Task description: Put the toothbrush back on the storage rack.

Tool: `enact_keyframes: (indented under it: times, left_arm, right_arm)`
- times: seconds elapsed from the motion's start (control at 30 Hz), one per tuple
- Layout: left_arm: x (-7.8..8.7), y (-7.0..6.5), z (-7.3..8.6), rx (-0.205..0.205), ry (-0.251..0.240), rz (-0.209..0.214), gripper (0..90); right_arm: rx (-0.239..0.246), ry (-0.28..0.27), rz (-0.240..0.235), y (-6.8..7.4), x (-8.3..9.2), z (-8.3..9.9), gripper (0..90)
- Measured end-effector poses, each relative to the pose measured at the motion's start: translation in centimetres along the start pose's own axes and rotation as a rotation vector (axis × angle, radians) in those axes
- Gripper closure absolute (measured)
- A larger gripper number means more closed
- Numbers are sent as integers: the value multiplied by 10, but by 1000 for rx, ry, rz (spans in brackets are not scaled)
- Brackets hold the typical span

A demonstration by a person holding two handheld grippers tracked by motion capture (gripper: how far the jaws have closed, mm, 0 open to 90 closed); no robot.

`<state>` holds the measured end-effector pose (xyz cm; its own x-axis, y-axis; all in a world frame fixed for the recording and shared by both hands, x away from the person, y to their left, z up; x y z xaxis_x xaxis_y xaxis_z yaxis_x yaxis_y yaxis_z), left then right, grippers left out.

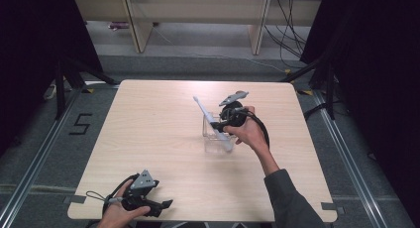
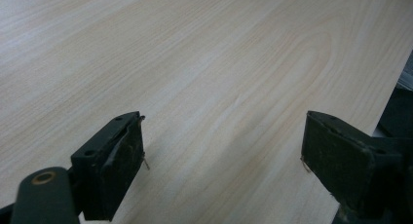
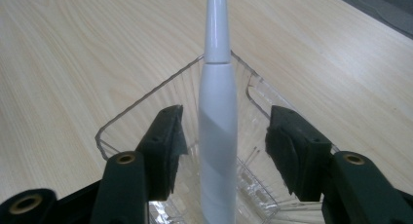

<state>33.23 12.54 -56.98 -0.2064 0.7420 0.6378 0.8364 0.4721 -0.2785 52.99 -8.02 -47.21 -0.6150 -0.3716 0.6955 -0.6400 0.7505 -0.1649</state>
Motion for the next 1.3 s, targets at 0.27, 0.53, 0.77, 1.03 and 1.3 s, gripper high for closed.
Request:
enact_keyframes:
  times: [0.27, 0.53, 0.77, 1.03, 1.3]
  left_arm:
    - [0, 0, 0, -2, 0, 0, 149]
    - [0, 1, 0, -2, 2, -1, 149]
    - [0, 2, 0, -2, -1, -7, 149]
    - [0, 1, 0, -1, 1, -3, 149]
    - [0, 1, 0, -2, -2, -1, 149]
  right_arm:
    - [4, -32, 18, -3, 9, -1, 416]
    - [-11, -30, 19, 2, 19, 2, 384]
    - [3, -45, 15, 6, 26, 3, 366]
    - [11, -70, 17, 8, 34, 1, 359]
    - [17, -83, 19, 7, 34, 4, 351]
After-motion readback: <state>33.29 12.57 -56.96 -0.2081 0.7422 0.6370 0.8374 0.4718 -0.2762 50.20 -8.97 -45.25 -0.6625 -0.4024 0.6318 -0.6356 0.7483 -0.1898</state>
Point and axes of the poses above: each handheld gripper's, and its own axes: x roughly backward along the jaws, z roughly out of its underside, y roughly to its left, the point moved 9 cm from there along -x, roughly forward along the jaws, and after that the axes turned 13 degrees about z, right-handed, at the moved point
